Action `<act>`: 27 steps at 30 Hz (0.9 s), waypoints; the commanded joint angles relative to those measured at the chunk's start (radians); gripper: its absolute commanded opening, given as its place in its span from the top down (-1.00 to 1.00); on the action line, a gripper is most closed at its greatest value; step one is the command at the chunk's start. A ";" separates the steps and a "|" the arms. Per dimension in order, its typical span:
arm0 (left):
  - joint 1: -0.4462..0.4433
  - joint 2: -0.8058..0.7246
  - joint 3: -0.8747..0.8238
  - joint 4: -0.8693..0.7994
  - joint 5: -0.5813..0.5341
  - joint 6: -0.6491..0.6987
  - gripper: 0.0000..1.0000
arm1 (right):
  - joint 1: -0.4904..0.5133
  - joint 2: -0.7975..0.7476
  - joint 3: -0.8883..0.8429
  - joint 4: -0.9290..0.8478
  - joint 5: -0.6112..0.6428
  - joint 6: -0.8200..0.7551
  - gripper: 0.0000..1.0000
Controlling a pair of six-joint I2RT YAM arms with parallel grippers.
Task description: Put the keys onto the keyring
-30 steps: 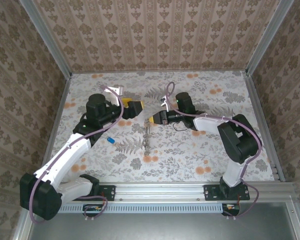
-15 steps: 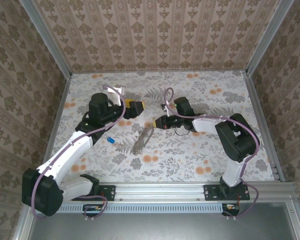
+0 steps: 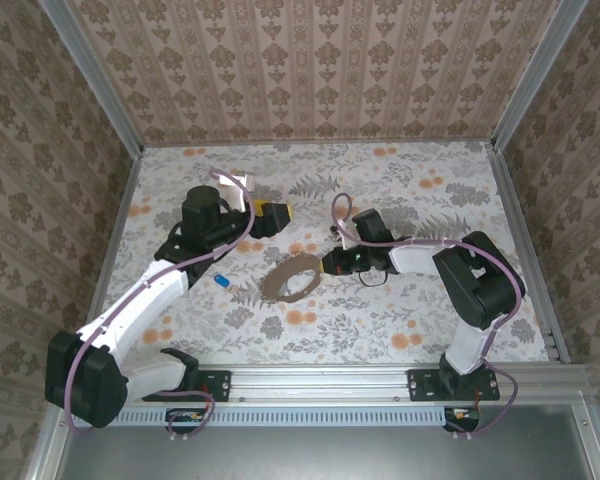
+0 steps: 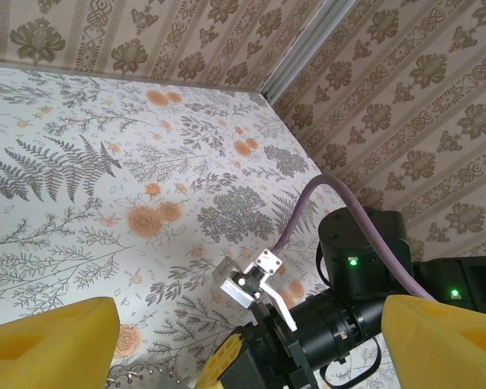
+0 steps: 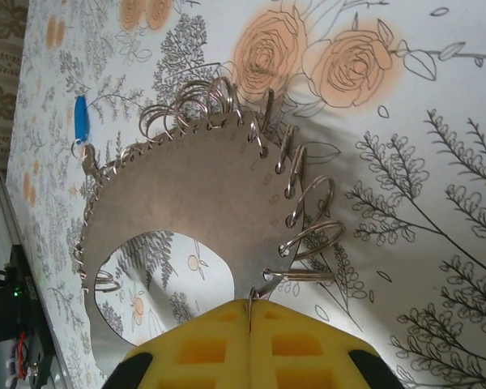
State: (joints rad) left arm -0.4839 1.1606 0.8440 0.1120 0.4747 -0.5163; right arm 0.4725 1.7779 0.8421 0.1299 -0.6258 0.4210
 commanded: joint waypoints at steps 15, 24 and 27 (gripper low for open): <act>-0.007 -0.003 0.007 0.018 0.021 0.007 -0.73 | 0.024 -0.029 -0.023 -0.044 0.040 -0.012 0.59; -0.008 -0.012 0.003 0.018 0.019 0.008 -0.73 | 0.025 -0.038 -0.038 -0.058 0.052 -0.020 0.58; -0.007 -0.009 0.005 0.020 0.021 0.009 -0.73 | 0.026 -0.040 -0.037 -0.069 0.066 -0.029 0.56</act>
State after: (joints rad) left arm -0.4847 1.1679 0.8440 0.1123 0.4751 -0.5159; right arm 0.4900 1.7714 0.8158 0.0929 -0.5873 0.4171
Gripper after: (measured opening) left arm 0.863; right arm 0.215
